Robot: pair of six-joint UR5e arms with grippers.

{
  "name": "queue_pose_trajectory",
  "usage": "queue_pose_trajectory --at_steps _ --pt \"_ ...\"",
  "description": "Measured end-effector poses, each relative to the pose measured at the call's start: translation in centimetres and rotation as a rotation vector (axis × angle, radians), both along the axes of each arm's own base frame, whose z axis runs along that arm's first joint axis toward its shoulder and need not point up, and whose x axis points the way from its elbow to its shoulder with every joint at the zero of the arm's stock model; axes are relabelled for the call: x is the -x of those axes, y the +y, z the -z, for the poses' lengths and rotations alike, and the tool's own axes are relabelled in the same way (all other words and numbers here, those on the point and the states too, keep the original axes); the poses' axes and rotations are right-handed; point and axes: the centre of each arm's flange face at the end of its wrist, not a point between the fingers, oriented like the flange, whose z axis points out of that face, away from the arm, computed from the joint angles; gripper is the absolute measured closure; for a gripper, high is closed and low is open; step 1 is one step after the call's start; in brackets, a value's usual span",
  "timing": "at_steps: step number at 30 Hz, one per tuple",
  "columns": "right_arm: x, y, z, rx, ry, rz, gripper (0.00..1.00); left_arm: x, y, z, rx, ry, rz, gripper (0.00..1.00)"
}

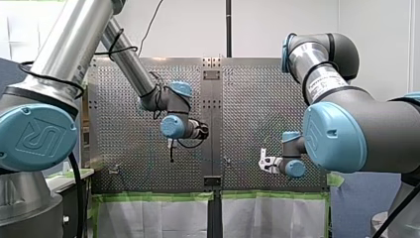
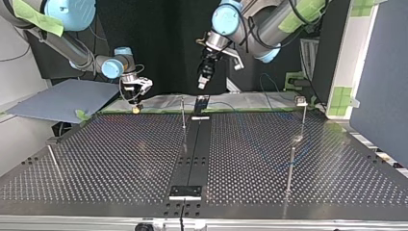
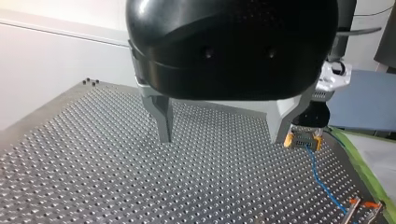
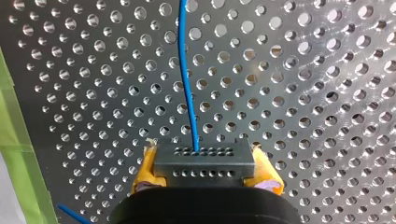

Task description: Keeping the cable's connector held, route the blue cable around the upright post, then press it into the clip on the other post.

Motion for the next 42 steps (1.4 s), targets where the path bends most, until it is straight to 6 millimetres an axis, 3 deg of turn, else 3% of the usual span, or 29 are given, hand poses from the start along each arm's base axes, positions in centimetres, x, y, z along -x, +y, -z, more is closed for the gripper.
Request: queue_pose_trajectory --at_steps 20,32,42 --pt "0.0 0.0 0.0 0.0 0.0 -0.001 1.0 6.5 4.6 -2.3 -0.002 -0.001 0.001 0.0" --pt "0.0 0.0 0.0 -0.001 0.0 -0.003 1.0 7.2 5.1 -6.9 0.058 -0.088 0.001 0.0" --pt "0.3 -0.1 0.0 -0.006 0.009 0.009 1.0 7.3 5.3 -7.2 0.073 -0.081 -0.002 0.0"
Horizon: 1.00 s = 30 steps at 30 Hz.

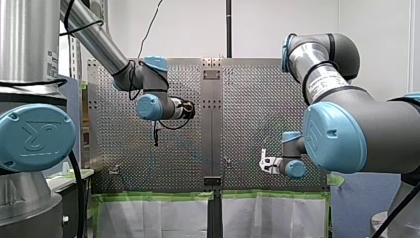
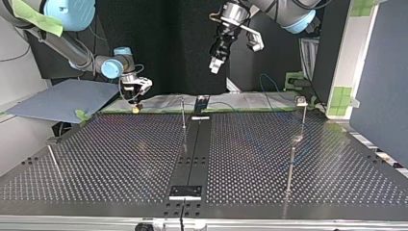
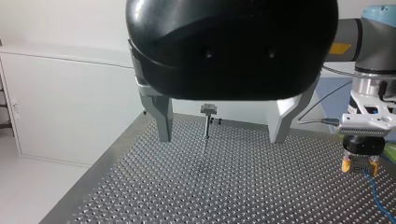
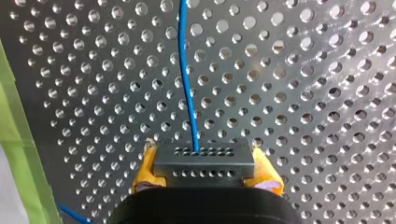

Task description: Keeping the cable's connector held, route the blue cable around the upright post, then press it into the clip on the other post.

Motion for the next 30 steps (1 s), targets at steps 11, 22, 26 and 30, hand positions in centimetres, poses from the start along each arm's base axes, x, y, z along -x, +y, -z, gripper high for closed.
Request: queue_pose_trajectory --at_steps 11,22,26,30 --pt "0.9 -0.9 -3.5 0.021 0.044 0.028 1.0 -0.1 1.0 3.3 -0.102 0.099 -0.08 0.0" --pt "1.2 -1.3 -5.4 0.036 0.045 0.03 1.0 -0.5 0.8 4.2 -0.112 0.08 -0.104 0.0" --pt "1.2 -1.4 -5.4 0.036 0.045 0.031 1.0 -0.5 0.8 4.2 -0.111 0.08 -0.104 0.0" --pt "1.2 -1.4 -5.4 0.036 0.045 0.03 1.0 -0.5 0.8 4.2 -0.111 0.08 -0.104 0.0"
